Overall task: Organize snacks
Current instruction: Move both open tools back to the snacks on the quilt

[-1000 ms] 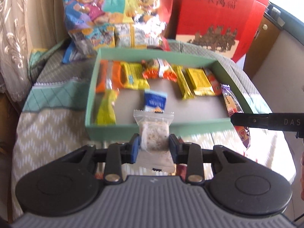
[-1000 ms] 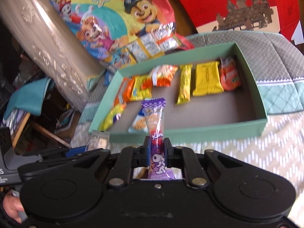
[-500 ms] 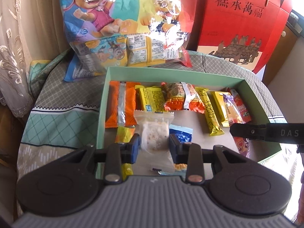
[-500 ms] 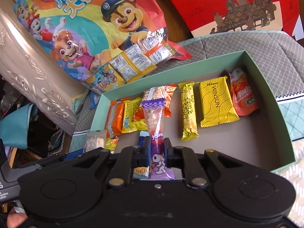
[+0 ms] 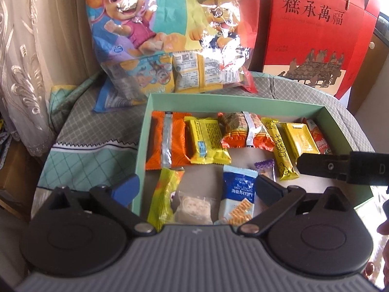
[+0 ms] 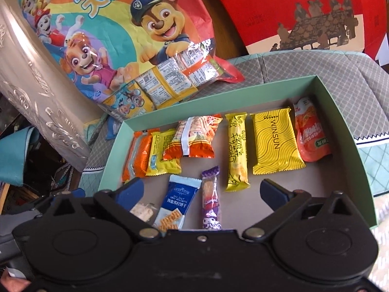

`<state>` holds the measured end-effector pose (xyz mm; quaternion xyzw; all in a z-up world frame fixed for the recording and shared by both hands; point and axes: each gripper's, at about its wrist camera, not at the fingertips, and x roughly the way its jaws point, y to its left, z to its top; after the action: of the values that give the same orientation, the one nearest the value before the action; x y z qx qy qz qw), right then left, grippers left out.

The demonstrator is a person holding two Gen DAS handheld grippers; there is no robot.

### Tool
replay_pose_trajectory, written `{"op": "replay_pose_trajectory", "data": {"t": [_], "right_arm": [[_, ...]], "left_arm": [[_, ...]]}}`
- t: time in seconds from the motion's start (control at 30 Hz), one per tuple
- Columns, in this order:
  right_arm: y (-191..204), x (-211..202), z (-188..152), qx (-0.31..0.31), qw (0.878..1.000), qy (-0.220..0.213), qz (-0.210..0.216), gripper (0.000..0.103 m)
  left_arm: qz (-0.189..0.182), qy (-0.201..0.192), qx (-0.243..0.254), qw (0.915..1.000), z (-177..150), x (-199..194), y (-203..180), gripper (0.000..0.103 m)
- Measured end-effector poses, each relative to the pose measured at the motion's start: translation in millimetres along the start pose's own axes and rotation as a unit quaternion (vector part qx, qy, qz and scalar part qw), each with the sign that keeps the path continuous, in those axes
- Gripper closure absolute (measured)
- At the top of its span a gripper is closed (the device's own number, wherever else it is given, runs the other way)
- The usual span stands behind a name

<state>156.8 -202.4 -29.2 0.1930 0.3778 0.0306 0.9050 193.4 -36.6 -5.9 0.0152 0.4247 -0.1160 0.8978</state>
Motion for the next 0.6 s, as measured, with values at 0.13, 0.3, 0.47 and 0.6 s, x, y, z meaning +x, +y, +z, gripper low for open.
{"op": "replay_pose_trajectory", "data": {"t": [0.13,0.3,0.47,0.6], "right_arm": [[-4,-8,-5,0.000,1.000,0.002,-0.005,0.000],[-8,-22,-12,-0.005,1.000,0.001,-0.007,0.000],[-12,-42,-20,-0.004,1.000,-0.005,-0.003,0.000],[-17,-57,-29,0.001,1.000,-0.009,-0.002,0.000]], "left_arm": [[-0.004,0.008,-0.009,0.9999,-5,-3,-1,0.000],[-0.006,0.012,-0.004,0.9999,-12,-12,-6,0.000],[-0.010,0.012,0.002,0.9999,-20,-28,-14,0.000],[-0.011,0.011,0.016,0.9997,-31,-39,-22,0.000]]}}
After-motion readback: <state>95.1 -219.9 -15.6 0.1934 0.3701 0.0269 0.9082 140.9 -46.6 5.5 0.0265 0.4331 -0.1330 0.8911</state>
